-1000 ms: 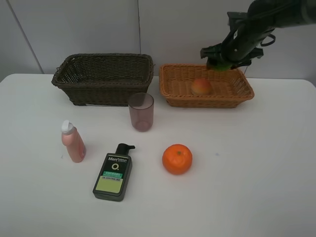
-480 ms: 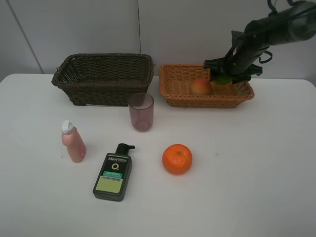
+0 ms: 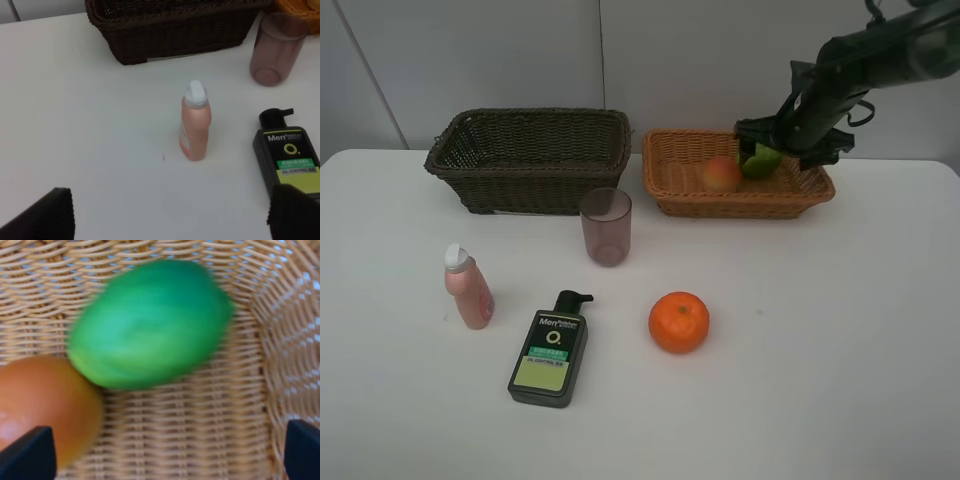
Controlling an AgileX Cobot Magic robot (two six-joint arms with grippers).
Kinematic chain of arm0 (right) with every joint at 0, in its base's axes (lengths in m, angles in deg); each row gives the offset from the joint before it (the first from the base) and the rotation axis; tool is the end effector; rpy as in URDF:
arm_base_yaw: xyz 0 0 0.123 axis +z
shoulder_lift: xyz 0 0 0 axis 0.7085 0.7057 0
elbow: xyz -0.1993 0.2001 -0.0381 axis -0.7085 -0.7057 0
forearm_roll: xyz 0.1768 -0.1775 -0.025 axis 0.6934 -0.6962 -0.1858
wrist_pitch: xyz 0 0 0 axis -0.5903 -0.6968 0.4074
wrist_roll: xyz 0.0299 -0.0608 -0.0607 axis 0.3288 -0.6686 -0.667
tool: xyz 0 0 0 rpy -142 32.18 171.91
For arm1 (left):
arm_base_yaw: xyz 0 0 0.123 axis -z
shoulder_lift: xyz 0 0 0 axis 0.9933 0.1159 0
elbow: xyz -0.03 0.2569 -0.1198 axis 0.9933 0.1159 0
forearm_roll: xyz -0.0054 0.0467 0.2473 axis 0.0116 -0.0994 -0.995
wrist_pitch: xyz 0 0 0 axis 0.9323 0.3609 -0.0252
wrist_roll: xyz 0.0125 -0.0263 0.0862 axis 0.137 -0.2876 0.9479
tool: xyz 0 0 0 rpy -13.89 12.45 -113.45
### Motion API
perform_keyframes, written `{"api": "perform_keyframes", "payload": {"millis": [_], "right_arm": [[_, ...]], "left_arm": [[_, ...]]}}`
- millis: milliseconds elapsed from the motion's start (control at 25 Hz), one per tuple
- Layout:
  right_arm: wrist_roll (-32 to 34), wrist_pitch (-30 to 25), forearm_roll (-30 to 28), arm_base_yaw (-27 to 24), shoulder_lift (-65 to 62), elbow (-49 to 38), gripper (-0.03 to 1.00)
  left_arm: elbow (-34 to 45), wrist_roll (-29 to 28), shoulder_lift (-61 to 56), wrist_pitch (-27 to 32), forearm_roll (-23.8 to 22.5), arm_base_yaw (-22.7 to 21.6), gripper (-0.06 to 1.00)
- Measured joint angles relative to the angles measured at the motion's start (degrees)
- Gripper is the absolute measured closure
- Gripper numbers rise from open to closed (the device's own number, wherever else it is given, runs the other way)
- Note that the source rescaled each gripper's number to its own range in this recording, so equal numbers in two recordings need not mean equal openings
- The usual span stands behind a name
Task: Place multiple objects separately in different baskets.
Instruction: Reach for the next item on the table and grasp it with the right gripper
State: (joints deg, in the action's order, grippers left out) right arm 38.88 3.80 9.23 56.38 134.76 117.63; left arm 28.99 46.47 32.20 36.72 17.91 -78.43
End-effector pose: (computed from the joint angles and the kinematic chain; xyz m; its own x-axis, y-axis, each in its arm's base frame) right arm 0.4449 0.0759 0.1760 -0.8386 0.0864 -0.5379 0.0905 0.9957 0.0189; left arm -0.0076 -0.0040 0.2796 -0.4351 0.0722 -0.8975 0.1461 0.9892 0.0087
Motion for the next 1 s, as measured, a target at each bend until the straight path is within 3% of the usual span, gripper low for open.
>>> {"api": "perform_keyframes", "payload": {"millis": [160, 360, 480, 720, 1000], "right_arm": [[-0.1, -8.8, 2.2, 1.2, -4.3, 0.0, 0.0], [-1.1, -21.0, 5.3, 6.1, -7.3, -0.2, 0.0], [-4.5, -24.9, 8.5, 9.2, -8.6, -2.7, 0.0], [-19.7, -26.3, 13.0, 15.7, -13.1, -10.4, 0.0], [-46.0, -26.6, 14.8, 22.5, -15.3, -12.8, 0.0]], "left_arm": [[0.0, 0.0, 0.0, 0.0, 0.0, 0.0, -0.06], [0.0, 0.0, 0.0, 0.0, 0.0, 0.0, -0.06], [0.0, 0.0, 0.0, 0.0, 0.0, 0.0, -0.06], [0.0, 0.0, 0.0, 0.0, 0.0, 0.0, -0.06], [0.0, 0.0, 0.0, 0.0, 0.0, 0.0, -0.06]]}}
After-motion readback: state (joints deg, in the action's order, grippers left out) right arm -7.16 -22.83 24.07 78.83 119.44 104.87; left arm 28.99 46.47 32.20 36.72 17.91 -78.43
